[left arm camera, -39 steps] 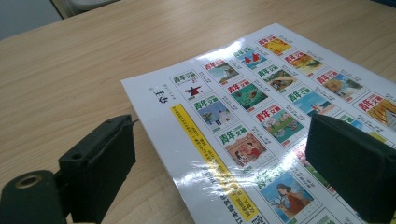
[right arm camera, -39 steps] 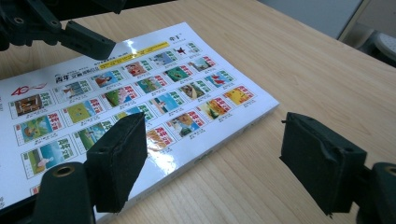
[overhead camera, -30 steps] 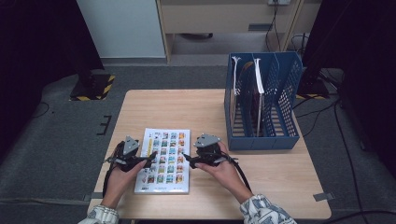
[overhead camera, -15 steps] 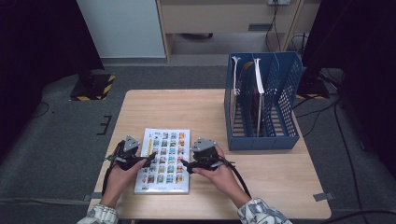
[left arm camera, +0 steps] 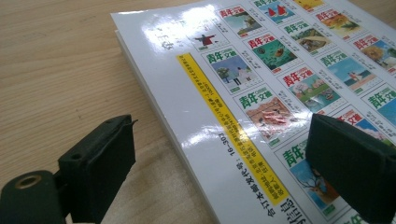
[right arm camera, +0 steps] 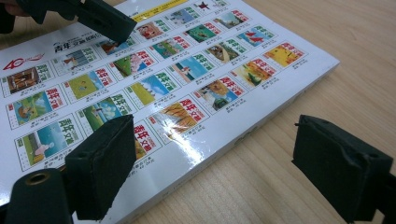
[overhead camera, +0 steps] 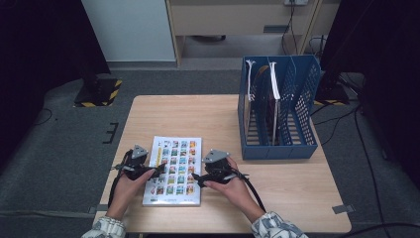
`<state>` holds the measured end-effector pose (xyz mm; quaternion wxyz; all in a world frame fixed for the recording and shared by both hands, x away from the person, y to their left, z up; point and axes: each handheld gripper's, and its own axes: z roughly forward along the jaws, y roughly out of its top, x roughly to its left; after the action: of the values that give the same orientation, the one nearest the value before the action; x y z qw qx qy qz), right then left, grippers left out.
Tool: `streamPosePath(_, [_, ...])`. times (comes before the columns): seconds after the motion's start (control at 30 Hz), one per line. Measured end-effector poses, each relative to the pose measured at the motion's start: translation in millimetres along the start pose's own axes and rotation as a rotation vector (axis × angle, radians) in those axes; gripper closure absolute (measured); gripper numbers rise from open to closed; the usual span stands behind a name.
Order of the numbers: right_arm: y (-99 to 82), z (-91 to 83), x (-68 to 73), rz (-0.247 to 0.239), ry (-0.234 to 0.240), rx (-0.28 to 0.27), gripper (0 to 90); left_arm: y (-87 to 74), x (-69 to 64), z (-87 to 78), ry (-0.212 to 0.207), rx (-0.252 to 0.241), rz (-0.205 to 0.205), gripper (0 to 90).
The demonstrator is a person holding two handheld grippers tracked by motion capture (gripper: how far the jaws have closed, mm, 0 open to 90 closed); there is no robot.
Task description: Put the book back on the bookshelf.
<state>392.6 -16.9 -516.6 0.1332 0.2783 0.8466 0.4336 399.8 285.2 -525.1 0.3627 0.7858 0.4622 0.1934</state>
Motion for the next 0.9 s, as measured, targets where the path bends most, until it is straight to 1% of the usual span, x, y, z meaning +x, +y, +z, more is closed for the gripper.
streamPosePath(0.13, [-1.5,4.4,-0.1,0.012,0.013,0.007,13.7,1.6,1.2,2.9,-0.007,-0.003,-0.008,7.9])
streamPosePath(0.2, [-2.2,6.9,0.4,0.026,0.019,0.007,13.6,1.8,2.3,5.6,-0.015,-0.009,-0.046,8.5])
streamPosePath(0.23, [-2.5,7.6,0.2,0.022,0.022,0.01,13.6,1.7,2.3,6.7,-0.025,-0.005,-0.067,8.9])
streamPosePath(0.27, [-2.8,8.9,0.6,0.023,0.021,0.014,13.4,1.7,2.2,7.1,-0.027,-0.003,-0.075,9.0])
streamPosePath(0.33, [-3.3,10.7,0.6,0.02,0.019,0.018,14.0,1.5,2.7,7.6,-0.033,-0.007,-0.074,9.0])
streamPosePath(0.37, [-3.5,11.7,0.8,0.021,0.023,0.02,14.0,0.9,3.7,8.8,-0.05,-0.006,-0.092,9.0])
streamPosePath(0.43, [-4.2,14.1,1.6,0.018,0.021,0.025,14.1,0.0,4.5,12.9,-0.097,-0.007,-0.126,9.2])
streamPosePath(0.57, [-4.5,17.7,2.4,0.021,0.029,0.032,13.9,2.4,4.8,13.6,-0.098,0.007,-0.122,8.3])
streamPosePath(0.7, [-5.1,19.0,1.3,0.037,0.034,0.032,13.8,2.7,5.3,13.4,-0.102,0.013,-0.133,8.8])
streamPosePath(0.77, [-5.4,19.5,0.7,0.056,0.041,0.036,13.9,5.0,4.9,11.9,-0.101,0.034,-0.132,10.1])
streamPosePath(0.9, [-5.8,22.9,0.7,0.082,0.056,0.026,14.2,7.8,6.7,7.1,-0.098,0.035,-0.151,16.7])
